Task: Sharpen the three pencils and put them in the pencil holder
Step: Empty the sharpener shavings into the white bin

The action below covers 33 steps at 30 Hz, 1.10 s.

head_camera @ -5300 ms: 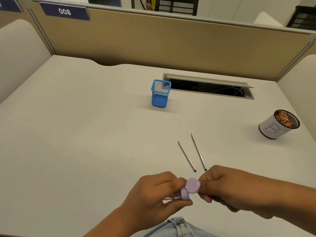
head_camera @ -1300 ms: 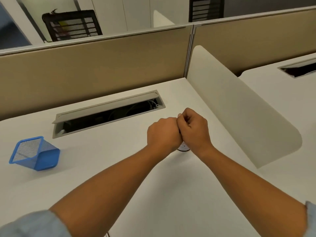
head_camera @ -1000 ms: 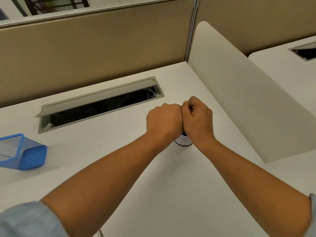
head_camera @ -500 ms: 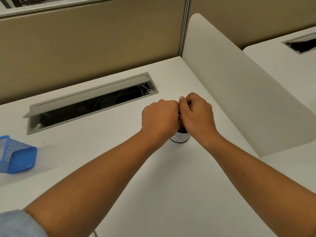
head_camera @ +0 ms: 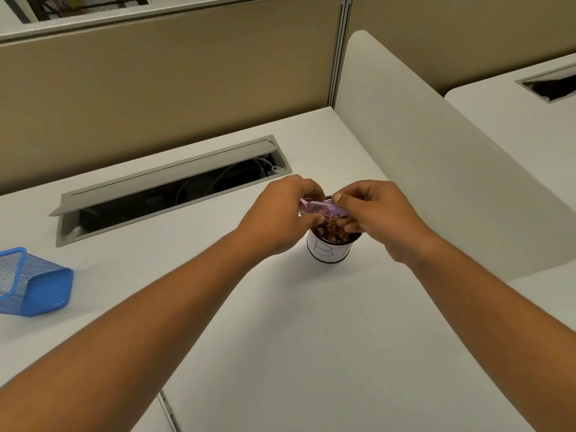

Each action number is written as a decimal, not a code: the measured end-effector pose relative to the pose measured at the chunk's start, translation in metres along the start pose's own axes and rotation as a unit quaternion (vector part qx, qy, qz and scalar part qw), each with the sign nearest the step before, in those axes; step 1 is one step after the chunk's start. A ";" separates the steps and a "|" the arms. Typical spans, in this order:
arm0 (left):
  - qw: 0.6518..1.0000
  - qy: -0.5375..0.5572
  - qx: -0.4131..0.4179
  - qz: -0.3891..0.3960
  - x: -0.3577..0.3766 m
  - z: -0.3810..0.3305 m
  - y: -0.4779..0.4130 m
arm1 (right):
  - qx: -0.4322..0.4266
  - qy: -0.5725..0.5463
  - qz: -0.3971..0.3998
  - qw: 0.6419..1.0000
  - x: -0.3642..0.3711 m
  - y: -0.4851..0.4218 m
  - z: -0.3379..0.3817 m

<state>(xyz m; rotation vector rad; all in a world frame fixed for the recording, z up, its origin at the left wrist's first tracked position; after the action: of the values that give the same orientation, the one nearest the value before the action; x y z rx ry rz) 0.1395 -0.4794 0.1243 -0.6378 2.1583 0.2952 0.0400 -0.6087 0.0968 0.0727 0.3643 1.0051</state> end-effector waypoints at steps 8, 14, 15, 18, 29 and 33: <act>0.999 -0.009 0.017 -0.027 -0.005 -0.008 0.002 | -0.038 0.147 -0.031 0.988 -0.011 0.007 0.003; 0.999 -0.024 0.022 -0.027 -0.001 -0.016 0.002 | -0.092 0.237 -0.055 0.966 -0.011 0.013 0.010; 0.999 -0.025 0.022 -0.026 0.000 -0.017 0.002 | -0.096 0.246 -0.057 0.963 -0.011 0.014 0.011; 1.000 -0.011 0.013 -0.026 0.002 -0.018 0.002 | -0.102 0.258 -0.054 0.959 -0.011 0.013 0.011; 0.995 0.079 -0.055 -0.040 0.003 -0.007 0.006 | 0.042 0.014 -0.006 0.999 -0.015 0.007 0.001; 0.994 0.086 -0.063 -0.039 0.005 -0.006 0.005 | 0.044 0.001 -0.007 0.999 -0.015 0.008 0.001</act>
<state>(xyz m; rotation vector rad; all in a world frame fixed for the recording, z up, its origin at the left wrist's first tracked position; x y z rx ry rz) 0.1304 -0.4790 0.1239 -0.8442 2.2849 0.3485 0.0265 -0.6167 0.1040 0.1482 0.4099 0.9760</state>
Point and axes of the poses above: each hand's wrist, its own y-axis away from the middle knuckle, its own x-axis out of the palm, z = x × y, the point moved 5 cm from there along -y, towards the middle knuckle, and after that the axes turned 4 degrees about z, right-handed, at the moved point
